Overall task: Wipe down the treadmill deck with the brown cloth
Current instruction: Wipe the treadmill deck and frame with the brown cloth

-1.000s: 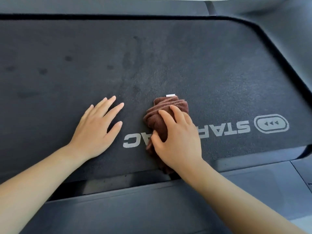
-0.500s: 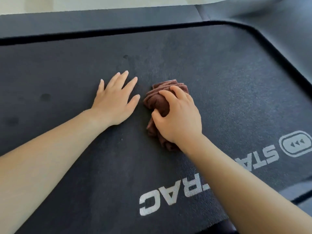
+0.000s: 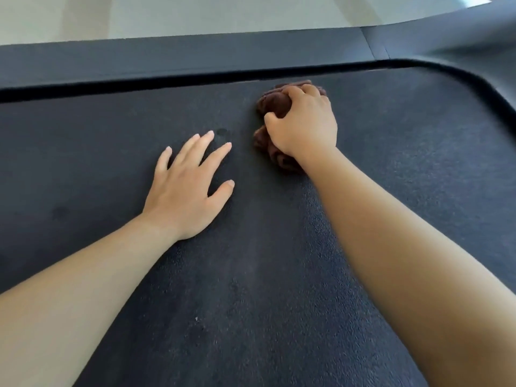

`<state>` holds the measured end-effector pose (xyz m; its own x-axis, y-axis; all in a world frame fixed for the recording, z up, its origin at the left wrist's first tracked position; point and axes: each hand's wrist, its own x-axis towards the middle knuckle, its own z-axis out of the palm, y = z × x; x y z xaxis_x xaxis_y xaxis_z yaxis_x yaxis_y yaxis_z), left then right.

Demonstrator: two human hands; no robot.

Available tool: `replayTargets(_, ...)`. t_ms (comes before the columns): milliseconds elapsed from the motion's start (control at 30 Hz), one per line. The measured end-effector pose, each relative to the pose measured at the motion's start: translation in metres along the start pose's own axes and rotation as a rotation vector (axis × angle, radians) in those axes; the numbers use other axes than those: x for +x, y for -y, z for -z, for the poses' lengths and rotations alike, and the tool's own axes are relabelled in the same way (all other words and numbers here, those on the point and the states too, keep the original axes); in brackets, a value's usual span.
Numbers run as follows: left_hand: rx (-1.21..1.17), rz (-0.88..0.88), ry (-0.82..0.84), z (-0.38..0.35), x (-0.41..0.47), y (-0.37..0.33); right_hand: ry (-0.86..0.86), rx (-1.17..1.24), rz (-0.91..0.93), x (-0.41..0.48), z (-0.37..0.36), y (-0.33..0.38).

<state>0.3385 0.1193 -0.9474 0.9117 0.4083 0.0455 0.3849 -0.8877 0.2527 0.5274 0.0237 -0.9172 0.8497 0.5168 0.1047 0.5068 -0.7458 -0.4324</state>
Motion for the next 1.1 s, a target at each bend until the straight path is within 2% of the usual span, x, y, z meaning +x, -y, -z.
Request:
replayTargets(233,-0.013,0.018,0.027,0.005,0.000,-0.002,0.030,-0.015,-0.006,0.036,-0.001,0.004)
replayTargets(400,-0.032,0.001,-0.013,0.001,0.003,0.002,0.041,-0.043,0.018,0.014,0.004,0.003)
replayTargets(633,-0.039,-0.025,-0.041,0.001,-0.005,0.000,-0.005,-0.058,0.063,-0.119,0.010,0.002)
replayTargets(933,-0.021,-0.213,0.110,0.018,-0.123,0.020,0.052,-0.023,0.043,-0.293,0.022,0.041)
replayTargets(1100,-0.032,-0.173,0.073,0.023,-0.179,0.029,0.050,-0.020,0.082,-0.359,0.023,0.049)
